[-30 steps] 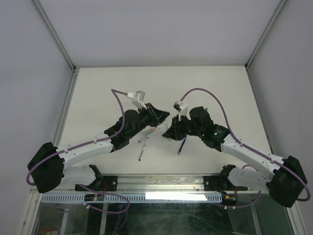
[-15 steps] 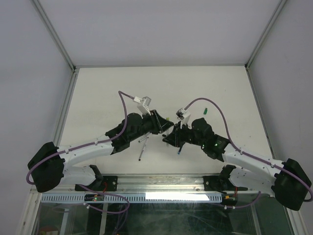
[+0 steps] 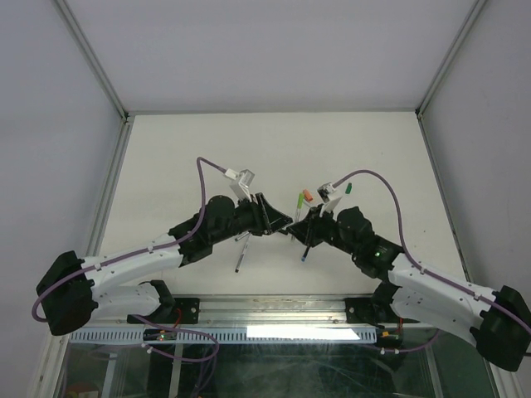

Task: Insert the pens into the pen caps
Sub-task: Place the pen at the center of the board.

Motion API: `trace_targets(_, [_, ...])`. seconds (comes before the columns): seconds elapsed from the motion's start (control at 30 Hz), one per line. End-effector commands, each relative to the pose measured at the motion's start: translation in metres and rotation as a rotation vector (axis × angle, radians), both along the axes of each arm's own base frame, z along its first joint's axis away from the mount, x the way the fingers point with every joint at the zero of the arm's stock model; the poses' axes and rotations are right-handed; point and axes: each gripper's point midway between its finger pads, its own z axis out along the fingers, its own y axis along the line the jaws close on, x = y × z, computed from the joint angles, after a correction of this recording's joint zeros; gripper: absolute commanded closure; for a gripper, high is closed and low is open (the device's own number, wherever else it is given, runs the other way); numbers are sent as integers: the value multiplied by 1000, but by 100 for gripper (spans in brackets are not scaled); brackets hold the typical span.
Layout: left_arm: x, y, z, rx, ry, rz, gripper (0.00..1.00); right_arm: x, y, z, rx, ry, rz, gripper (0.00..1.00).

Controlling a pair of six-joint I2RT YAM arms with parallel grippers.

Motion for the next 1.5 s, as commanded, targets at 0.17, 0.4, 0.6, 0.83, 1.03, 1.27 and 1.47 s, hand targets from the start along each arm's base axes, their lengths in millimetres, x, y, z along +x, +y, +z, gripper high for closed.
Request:
trace_targets(0.17, [11, 31, 54, 75, -201, 70, 57, -16, -15, 55, 87, -130, 31, 100])
trace_targets(0.4, [16, 53, 77, 114, -287, 138, 53, -62, -13, 108, 119, -283, 306, 100])
trace_targets(0.6, [16, 60, 83, 113, -314, 155, 52, -91, -9, 155, 132, -400, 501, 100])
trace_targets(0.83, [18, 63, 84, 127, -339, 166, 51, -104, -1, 176, 84, -433, 660, 100])
trace_targets(1.03, [37, 66, 74, 153, -302, 167, 51, -91, 4, 177, 27, -448, 649, 100])
trace_targets(1.27, [66, 79, 66, 130, -272, 146, 51, -79, 11, 179, -9, -448, 639, 100])
trace_targets(1.47, [82, 91, 60, 133, -255, 144, 51, -73, 15, 178, -26, -449, 630, 100])
